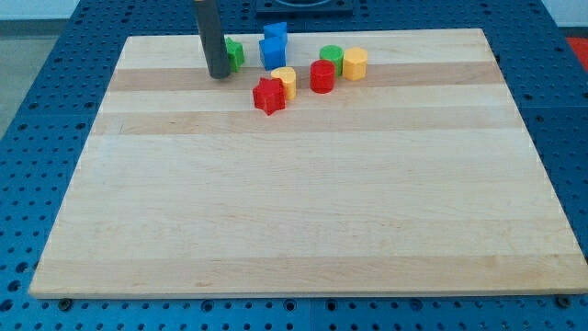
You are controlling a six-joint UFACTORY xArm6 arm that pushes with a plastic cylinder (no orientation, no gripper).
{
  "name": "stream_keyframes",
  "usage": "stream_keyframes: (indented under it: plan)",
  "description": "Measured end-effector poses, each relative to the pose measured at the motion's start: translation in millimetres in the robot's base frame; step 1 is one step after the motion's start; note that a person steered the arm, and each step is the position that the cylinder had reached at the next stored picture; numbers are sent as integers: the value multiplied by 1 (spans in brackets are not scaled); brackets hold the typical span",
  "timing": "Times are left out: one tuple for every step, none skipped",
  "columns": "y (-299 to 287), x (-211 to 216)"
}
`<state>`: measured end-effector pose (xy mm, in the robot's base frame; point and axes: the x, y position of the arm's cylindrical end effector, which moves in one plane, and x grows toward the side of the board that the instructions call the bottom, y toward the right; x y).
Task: Move green star to the top left
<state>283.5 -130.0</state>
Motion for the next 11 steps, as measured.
stream_keyframes:
  plan:
    - [21, 0]
    - [41, -3]
    - [47, -14]
    - [29, -26]
    - [-16, -26]
    - [-57, -27]
    - [-60, -32]
    - [-37, -32]
    - [-29, -35]
    - [-35, -49]
    - [-58, -59]
